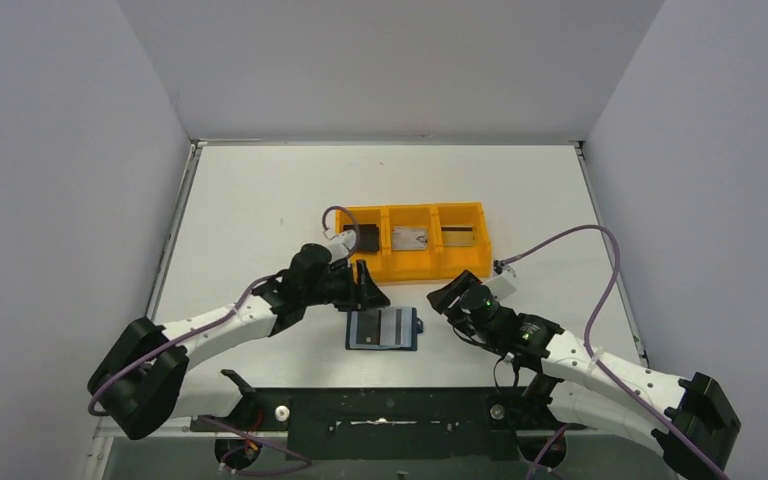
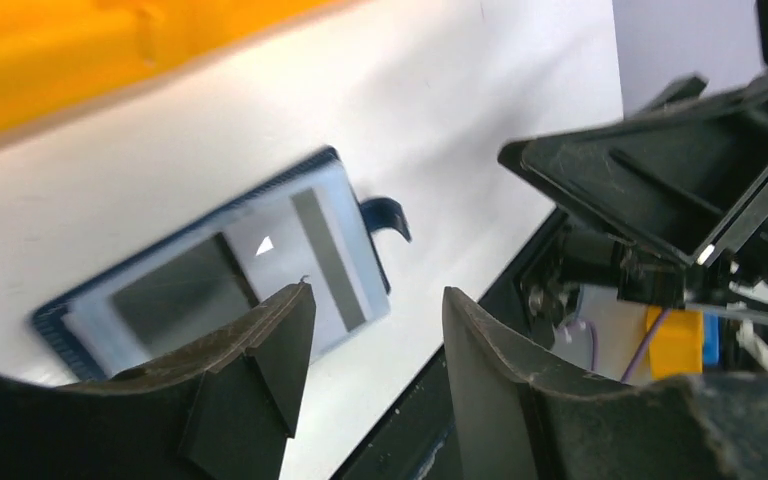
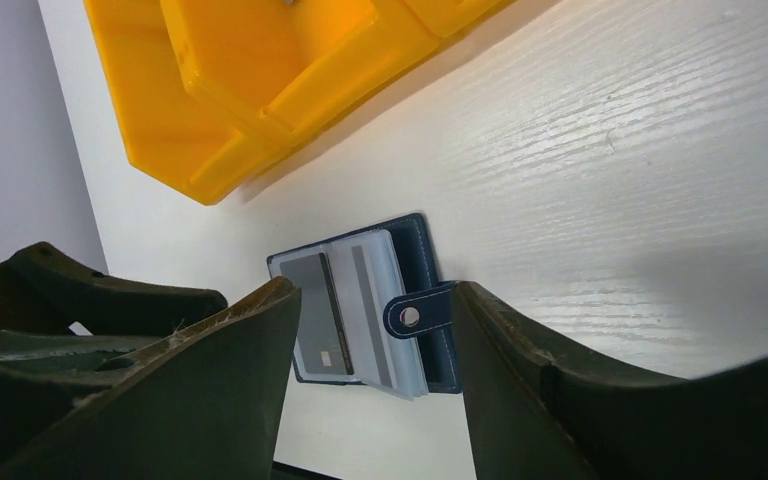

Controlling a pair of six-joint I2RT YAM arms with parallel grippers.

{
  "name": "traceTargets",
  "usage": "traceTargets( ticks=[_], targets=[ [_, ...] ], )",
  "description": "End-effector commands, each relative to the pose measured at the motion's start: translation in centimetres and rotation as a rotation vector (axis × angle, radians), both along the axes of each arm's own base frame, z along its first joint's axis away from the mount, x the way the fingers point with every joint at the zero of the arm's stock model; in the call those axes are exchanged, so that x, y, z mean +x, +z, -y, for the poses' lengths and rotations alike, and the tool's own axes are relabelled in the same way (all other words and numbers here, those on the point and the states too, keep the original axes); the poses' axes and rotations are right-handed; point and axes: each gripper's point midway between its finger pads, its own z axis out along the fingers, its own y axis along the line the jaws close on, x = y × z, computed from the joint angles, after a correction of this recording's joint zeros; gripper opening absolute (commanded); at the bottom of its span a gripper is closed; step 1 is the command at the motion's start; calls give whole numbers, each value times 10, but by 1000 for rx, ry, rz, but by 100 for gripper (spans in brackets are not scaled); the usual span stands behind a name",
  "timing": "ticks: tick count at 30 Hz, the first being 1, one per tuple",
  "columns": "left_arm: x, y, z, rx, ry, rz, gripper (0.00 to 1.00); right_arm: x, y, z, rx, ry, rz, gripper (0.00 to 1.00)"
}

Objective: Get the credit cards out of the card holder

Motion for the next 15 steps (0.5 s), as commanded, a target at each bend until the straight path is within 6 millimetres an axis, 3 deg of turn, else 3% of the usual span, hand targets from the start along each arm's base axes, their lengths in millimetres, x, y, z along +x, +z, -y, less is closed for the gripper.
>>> traceTargets(
  ticks=[1, 4, 7, 10, 15],
  targets=[
    [19, 7, -33, 12, 150, 37, 51, 13, 14, -2, 68, -83, 28, 59],
    [24, 8, -54, 12, 238, 40, 53, 17, 23, -11, 70, -29, 66, 67],
    [32, 14, -71, 4, 330, 55, 57, 15, 40, -40, 132, 142, 162, 67],
    [34, 19, -80, -2, 376, 69, 59, 12, 41, -58, 134, 233, 155, 61],
    [36, 20, -86, -5, 405, 74, 59, 13, 21, -84, -22, 352, 40, 46]
  ],
)
